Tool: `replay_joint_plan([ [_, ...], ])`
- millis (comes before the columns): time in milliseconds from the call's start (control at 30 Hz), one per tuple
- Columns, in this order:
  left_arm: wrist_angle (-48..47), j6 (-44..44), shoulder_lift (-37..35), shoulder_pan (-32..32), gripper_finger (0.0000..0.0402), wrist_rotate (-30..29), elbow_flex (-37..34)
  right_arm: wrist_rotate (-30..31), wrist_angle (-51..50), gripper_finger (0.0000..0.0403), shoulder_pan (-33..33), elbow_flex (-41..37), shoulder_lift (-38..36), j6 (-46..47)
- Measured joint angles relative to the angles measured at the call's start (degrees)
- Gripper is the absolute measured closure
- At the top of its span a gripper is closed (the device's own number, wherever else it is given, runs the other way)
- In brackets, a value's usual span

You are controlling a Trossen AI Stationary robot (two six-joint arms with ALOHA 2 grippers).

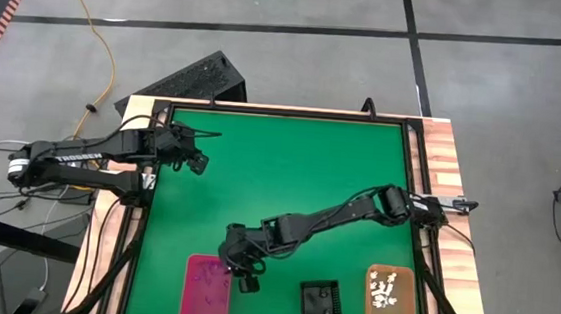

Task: Sort Halloween decoration
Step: Put the black skull toy into the black organizing bin

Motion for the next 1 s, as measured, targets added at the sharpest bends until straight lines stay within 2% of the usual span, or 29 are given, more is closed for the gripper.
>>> replay_joint_plan([
  [133, -0.08, 0.00, 0.02, 0.00, 0.0183, 0.45, 0.00, 0.80, -13.72, 0.0225, -0.92, 2.86, -1.29, 4.26],
  [267, -0.26, 0.12, 0.02, 0.00, 0.0183, 0.80, 0.00, 4.29, -28.78, 0.0218, -1.90, 2.99, -3.98, 3.80],
  [333, -0.29, 0.15, -0.01, 0.00, 0.0183, 0.77, 0.00, 4.78, -31.81, 0.0219, -2.17, 1.33, -4.71, 2.49],
  [433, -0.36, 0.19, -0.01, 0.00, 0.0183, 0.72, 0.00, 6.28, -29.88, 0.0223, -2.50, -4.06, -6.66, 2.44],
  [600, -0.21, 1.39, 0.01, 0.02, 0.0183, 0.03, 0.00, 9.08, -21.20, 0.0227, -2.62, -13.30, -8.58, 3.74],
  [767, -0.29, 1.51, 0.00, 0.01, 0.0183, -0.14, 0.00, 9.34, -14.95, 0.0227, -2.61, -18.36, -8.63, 5.19],
  [1000, -0.24, 2.62, -0.01, 0.01, 0.0183, -0.76, 0.00, 10.63, -13.34, 0.0227, -2.97, -22.67, -8.45, 6.34],
])
